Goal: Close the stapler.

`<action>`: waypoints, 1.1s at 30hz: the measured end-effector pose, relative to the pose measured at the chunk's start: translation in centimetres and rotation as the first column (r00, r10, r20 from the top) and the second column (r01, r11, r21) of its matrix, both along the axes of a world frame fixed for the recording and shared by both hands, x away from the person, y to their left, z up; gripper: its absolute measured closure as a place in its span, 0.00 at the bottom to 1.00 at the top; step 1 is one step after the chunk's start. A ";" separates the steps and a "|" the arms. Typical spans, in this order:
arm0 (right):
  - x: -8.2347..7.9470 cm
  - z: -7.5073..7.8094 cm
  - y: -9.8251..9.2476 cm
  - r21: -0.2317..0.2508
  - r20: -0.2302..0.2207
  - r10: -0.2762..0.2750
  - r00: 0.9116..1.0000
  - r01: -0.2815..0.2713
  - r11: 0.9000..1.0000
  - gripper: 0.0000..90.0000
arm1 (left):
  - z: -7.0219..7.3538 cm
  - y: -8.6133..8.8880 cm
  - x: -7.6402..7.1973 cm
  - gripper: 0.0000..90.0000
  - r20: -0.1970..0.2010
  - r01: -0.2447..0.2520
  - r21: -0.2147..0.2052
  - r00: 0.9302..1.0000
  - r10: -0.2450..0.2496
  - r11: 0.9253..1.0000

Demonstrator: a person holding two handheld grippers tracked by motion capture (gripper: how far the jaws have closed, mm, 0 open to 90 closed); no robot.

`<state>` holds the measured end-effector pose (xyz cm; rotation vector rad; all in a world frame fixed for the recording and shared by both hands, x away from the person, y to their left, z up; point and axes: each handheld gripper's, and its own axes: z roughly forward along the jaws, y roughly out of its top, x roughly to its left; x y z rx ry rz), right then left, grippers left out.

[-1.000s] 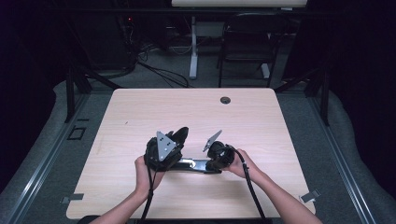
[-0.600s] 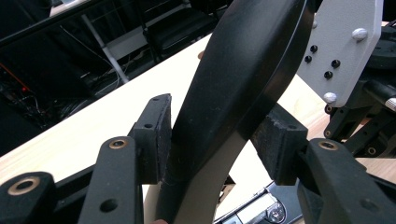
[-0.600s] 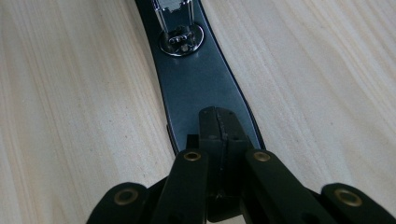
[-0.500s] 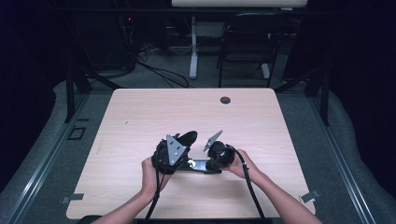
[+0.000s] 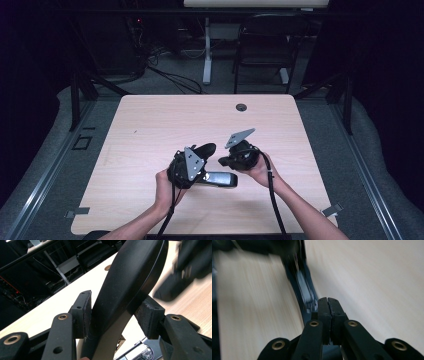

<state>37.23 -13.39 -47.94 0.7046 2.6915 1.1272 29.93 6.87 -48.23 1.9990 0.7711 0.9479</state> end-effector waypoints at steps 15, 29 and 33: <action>-1.3 2.5 -0.5 0.194 0.080 0.001 0.997 -0.016 0.981 1.00 | 0.0 -0.2 0.5 0.47 -0.083 0.083 -0.038 0.993 -0.086 0.996; -1.0 1.8 -0.6 0.206 0.055 -0.006 0.998 -0.005 0.979 1.00 | 0.9 3.4 1.3 0.20 -0.173 0.171 -0.166 0.965 -0.199 0.971; -0.7 1.6 -0.6 0.212 0.047 -0.016 0.999 0.005 0.977 1.00 | 1.3 5.0 1.3 0.16 -0.194 0.159 -0.215 0.960 -0.202 0.963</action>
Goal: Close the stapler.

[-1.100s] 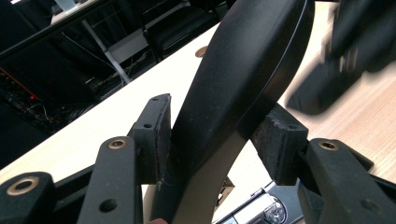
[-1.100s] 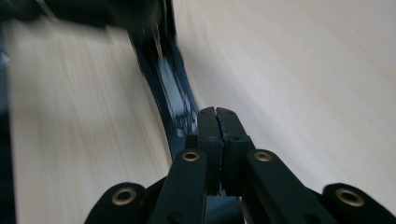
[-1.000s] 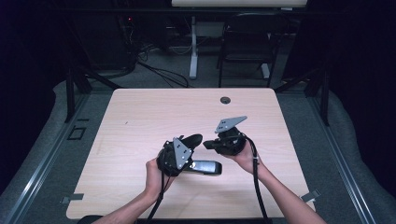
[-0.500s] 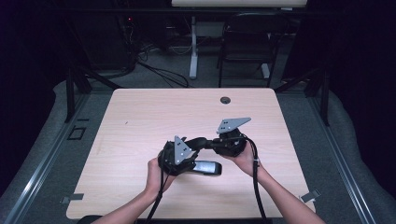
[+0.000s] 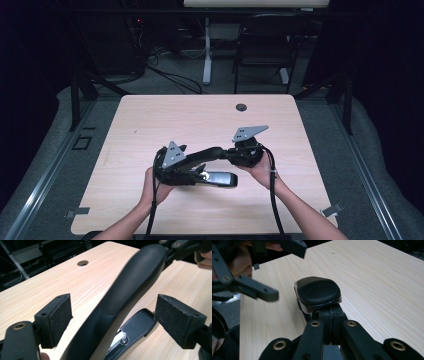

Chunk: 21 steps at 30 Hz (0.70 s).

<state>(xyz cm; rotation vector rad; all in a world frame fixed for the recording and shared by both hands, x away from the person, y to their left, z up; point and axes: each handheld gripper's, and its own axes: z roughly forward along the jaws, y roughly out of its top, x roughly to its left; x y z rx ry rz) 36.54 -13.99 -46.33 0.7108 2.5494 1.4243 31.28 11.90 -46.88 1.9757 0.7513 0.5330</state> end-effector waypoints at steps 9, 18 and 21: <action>0.6 -0.2 -0.2 -0.004 -0.014 -0.013 1.000 0.013 1.000 1.00 | 0.8 3.9 0.9 0.11 -0.036 -0.119 -0.068 0.993 0.117 0.991; 1.3 -0.7 -0.5 -0.024 -0.043 -0.037 0.998 0.036 0.999 1.00 | 0.2 7.3 2.9 0.07 -0.077 -0.257 -0.077 0.965 0.251 0.963; 1.4 -0.9 -0.6 -0.031 -0.050 -0.037 0.998 0.036 0.999 1.00 | -0.3 8.1 3.6 0.07 -0.102 -0.287 -0.070 0.955 0.279 0.955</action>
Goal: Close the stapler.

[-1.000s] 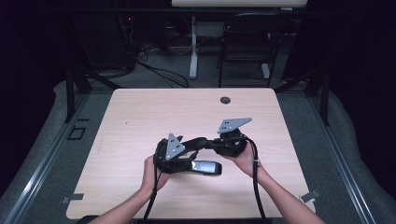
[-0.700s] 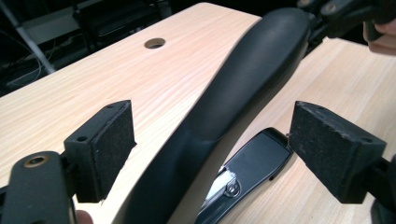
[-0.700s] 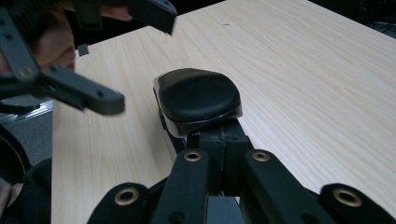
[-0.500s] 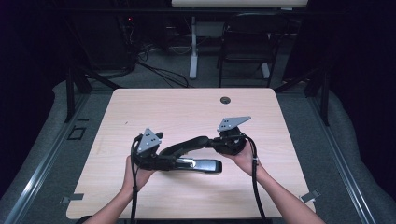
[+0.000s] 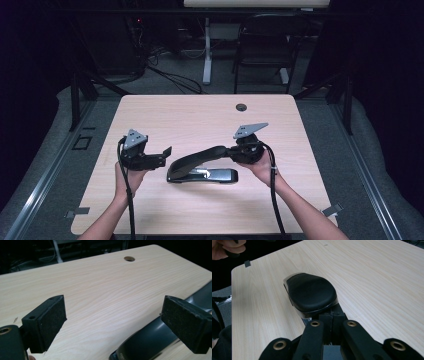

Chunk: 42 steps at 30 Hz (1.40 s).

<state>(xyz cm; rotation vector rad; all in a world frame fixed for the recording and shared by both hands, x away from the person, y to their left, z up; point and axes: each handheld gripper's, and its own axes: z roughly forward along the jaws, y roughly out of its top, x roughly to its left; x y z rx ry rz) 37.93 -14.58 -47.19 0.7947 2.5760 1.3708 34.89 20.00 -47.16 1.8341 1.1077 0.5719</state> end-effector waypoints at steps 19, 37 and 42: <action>0.3 -1.3 -1.1 -0.079 -0.093 -0.018 0.995 0.011 0.997 1.00 | -1.5 1.0 1.6 0.05 -0.065 -0.047 0.029 0.997 0.049 0.998; 0.8 -3.1 -1.6 -0.195 -0.206 -0.047 0.977 0.006 0.981 1.00 | -1.8 1.1 1.9 0.05 -0.076 -0.051 0.044 0.996 0.054 0.998; 1.0 -3.6 -1.7 -0.218 -0.229 -0.045 0.972 -0.006 0.976 1.00 | -1.8 1.1 1.9 0.04 -0.076 -0.047 0.042 0.996 0.050 0.998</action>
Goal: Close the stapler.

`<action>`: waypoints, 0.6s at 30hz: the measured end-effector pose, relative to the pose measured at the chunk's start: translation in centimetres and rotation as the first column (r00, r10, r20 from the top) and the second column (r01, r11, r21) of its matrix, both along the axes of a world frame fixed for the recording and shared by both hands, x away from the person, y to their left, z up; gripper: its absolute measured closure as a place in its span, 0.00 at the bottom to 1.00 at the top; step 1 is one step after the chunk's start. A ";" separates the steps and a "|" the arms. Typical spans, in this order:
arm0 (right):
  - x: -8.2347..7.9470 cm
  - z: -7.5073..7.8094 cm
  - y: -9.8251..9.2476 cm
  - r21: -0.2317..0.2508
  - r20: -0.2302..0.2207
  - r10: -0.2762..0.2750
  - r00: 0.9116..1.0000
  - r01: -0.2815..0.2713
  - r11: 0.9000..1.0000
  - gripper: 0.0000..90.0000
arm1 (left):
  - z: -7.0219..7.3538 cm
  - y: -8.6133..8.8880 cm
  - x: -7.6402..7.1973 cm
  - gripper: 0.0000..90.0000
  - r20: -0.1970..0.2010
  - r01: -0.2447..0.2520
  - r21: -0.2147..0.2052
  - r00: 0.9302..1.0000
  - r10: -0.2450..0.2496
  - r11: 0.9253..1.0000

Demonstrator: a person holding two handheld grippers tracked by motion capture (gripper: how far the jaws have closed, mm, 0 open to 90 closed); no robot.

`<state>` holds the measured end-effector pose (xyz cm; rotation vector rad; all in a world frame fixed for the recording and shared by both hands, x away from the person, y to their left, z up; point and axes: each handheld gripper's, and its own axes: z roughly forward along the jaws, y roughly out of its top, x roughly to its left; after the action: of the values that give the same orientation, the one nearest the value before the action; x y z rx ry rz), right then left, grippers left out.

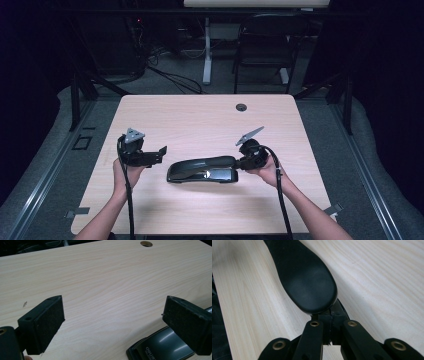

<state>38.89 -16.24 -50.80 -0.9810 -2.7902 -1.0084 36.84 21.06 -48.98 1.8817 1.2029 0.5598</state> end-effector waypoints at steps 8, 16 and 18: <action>-0.1 -0.2 -0.7 -0.054 -0.003 -0.015 1.000 0.015 0.998 0.99 | 0.0 -0.1 0.0 0.04 0.002 0.007 0.010 1.000 -0.007 1.000; 0.2 2.1 -2.6 -0.008 0.078 -0.138 0.987 0.139 0.990 1.00 | 0.0 -0.1 0.0 0.04 -0.001 0.009 0.011 1.000 -0.009 1.000; -0.1 3.1 -2.7 0.036 0.111 -0.146 0.983 0.143 0.989 0.99 | 0.0 -0.2 0.0 0.04 0.000 0.008 0.011 1.000 -0.008 1.000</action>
<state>38.74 -18.99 -47.68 -1.1734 -2.8197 -1.1519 36.88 20.87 -49.00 1.8952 1.1933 0.5636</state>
